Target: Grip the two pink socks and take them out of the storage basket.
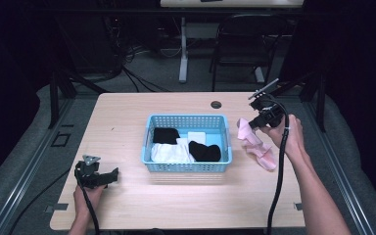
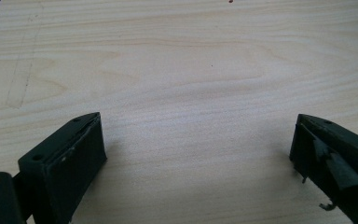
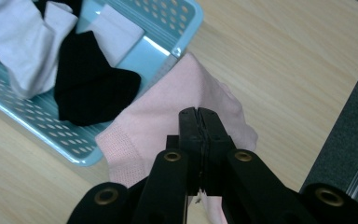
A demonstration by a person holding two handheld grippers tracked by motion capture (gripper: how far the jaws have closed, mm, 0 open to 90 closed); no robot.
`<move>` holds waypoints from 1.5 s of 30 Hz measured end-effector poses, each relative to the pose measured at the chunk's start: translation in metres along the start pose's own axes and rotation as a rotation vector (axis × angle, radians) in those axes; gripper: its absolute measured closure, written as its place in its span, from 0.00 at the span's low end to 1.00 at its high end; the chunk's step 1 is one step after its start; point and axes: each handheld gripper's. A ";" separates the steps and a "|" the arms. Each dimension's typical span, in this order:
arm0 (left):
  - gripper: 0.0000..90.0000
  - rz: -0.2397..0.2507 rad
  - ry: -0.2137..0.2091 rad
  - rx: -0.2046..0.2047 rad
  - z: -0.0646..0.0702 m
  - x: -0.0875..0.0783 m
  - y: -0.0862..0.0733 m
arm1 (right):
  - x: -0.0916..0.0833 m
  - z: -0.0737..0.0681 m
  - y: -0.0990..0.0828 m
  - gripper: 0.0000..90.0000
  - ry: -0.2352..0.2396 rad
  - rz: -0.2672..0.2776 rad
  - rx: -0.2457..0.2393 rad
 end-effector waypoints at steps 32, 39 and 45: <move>0.04 0.000 0.000 0.000 0.000 0.000 0.000 | 0.057 0.010 -0.059 0.33 0.093 0.052 0.135; 0.04 -0.001 0.000 0.000 0.000 0.000 0.000 | 0.034 0.002 -0.097 0.08 0.062 0.104 0.136; 0.04 0.003 0.001 -0.002 0.000 0.000 0.000 | 0.047 -0.001 -0.132 0.00 0.079 0.094 0.154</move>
Point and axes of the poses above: each handheld gripper's, and its own axes: x roughly forward along the jaws, y roughly out of its top, z roughly to its right, and after that the axes turned 1 degree about -x, right-handed
